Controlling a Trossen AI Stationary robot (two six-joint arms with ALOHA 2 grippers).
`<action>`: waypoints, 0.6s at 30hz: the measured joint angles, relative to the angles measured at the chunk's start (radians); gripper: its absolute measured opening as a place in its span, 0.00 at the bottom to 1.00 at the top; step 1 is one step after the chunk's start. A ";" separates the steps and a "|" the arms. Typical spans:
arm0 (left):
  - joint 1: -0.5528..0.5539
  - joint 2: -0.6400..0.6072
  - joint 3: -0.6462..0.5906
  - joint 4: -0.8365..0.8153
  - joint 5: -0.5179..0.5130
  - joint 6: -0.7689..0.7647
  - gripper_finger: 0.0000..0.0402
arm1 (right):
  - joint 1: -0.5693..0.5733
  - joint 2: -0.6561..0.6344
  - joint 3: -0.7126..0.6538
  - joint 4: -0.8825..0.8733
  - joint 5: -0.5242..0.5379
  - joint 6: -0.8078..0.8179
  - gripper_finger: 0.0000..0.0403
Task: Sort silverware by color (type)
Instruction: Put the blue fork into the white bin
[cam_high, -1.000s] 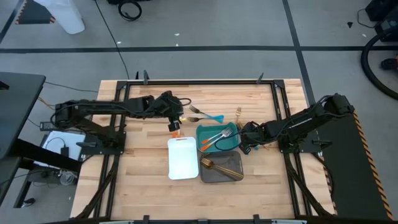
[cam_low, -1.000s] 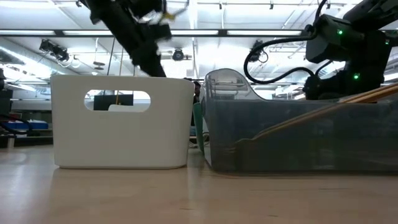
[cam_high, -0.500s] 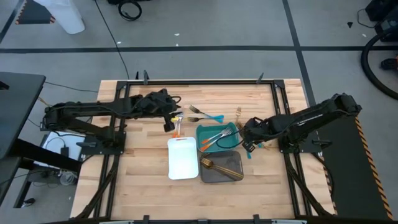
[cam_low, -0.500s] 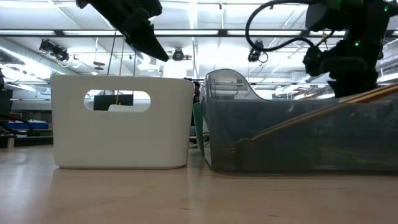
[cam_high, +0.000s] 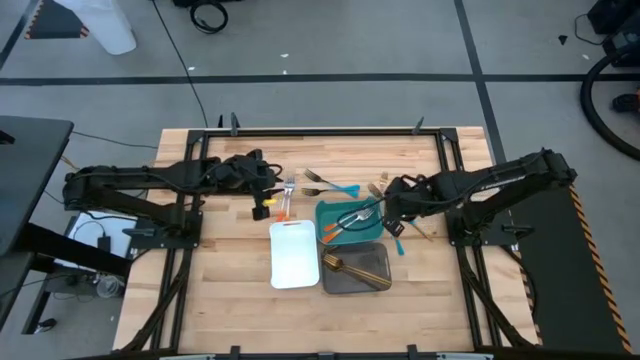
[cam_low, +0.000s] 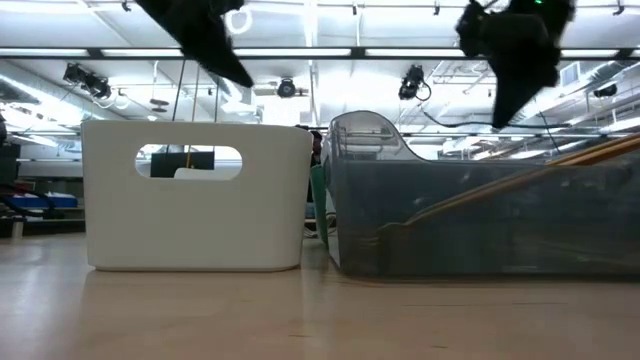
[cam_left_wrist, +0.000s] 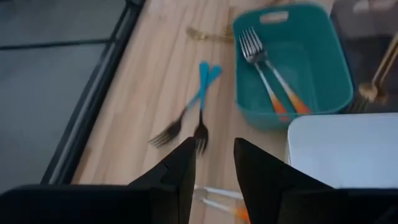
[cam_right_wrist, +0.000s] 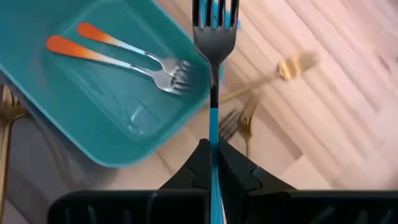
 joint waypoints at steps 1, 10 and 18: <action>0.000 -0.004 0.003 0.007 -0.001 0.000 0.29 | -0.001 0.021 0.020 0.000 0.000 -0.023 0.04; 0.002 -0.085 0.003 -0.103 -0.027 -0.112 0.29 | 0.000 0.232 0.233 -0.002 -0.004 -0.179 0.04; -0.013 -0.112 0.001 -0.182 -0.009 -0.153 0.29 | 0.002 0.367 0.392 0.049 -0.052 -0.247 0.04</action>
